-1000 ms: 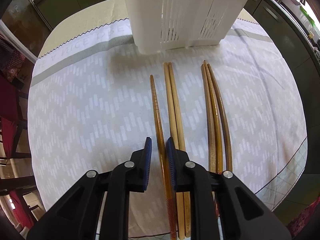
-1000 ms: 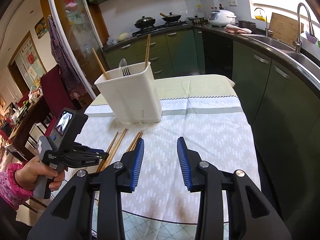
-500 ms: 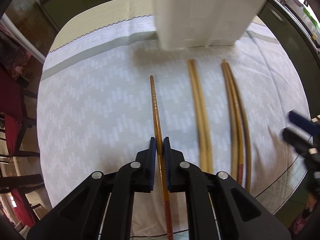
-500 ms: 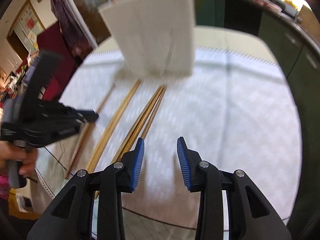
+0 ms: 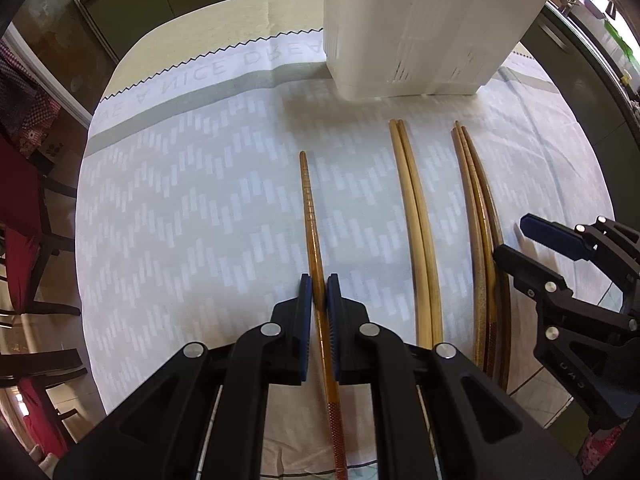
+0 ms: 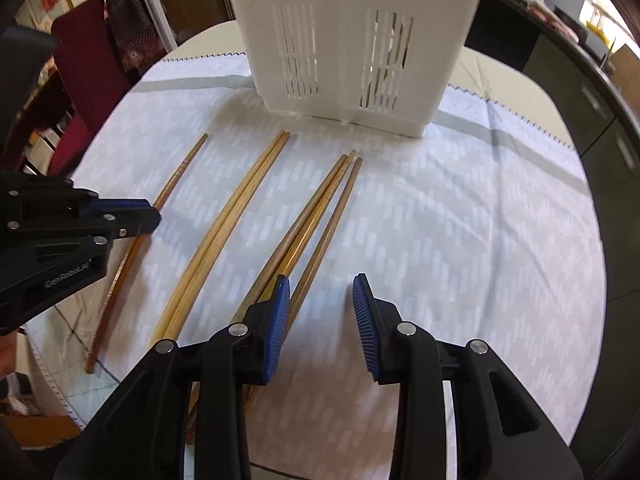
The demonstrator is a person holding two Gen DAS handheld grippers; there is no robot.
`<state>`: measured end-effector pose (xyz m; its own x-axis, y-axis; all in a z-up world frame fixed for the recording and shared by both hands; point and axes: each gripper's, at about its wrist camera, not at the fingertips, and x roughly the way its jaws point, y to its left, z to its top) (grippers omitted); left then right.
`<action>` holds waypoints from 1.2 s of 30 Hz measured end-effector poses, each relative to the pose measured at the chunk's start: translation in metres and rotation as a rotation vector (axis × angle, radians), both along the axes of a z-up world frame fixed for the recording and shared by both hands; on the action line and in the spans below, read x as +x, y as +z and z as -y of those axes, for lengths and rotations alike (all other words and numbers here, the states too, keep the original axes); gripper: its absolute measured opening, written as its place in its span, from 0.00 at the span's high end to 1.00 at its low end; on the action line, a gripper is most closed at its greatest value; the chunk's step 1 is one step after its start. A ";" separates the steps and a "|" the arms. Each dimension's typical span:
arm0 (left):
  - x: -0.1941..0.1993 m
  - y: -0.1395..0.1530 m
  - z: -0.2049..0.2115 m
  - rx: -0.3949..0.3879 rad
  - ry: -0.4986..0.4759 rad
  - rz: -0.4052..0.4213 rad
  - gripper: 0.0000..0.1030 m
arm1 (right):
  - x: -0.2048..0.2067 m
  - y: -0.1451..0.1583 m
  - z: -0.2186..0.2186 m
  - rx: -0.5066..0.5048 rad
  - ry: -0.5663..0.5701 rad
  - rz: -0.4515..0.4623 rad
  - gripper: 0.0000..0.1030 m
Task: Organize utensils
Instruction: 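Grasp a wooden chopstick with the right tool while the left grasps another, then lift both held chopsticks upright toward the white caddy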
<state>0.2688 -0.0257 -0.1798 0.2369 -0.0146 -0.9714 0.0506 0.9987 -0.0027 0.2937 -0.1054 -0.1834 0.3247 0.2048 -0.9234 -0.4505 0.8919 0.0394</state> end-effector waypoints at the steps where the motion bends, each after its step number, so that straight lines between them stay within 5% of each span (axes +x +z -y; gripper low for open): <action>1: 0.001 0.000 0.000 0.001 0.000 0.000 0.92 | 0.001 -0.002 -0.005 -0.012 0.004 -0.005 0.68; 14: 0.004 0.001 0.001 -0.003 0.015 -0.024 0.92 | 0.004 -0.002 -0.005 0.022 0.046 -0.063 0.93; 25: 0.003 0.009 -0.012 -0.033 0.036 -0.011 0.93 | -0.009 0.039 0.023 0.144 0.016 0.055 0.93; 36: -0.014 0.060 -0.031 -0.044 0.035 0.096 0.93 | -0.027 0.082 0.059 0.237 -0.024 0.150 0.93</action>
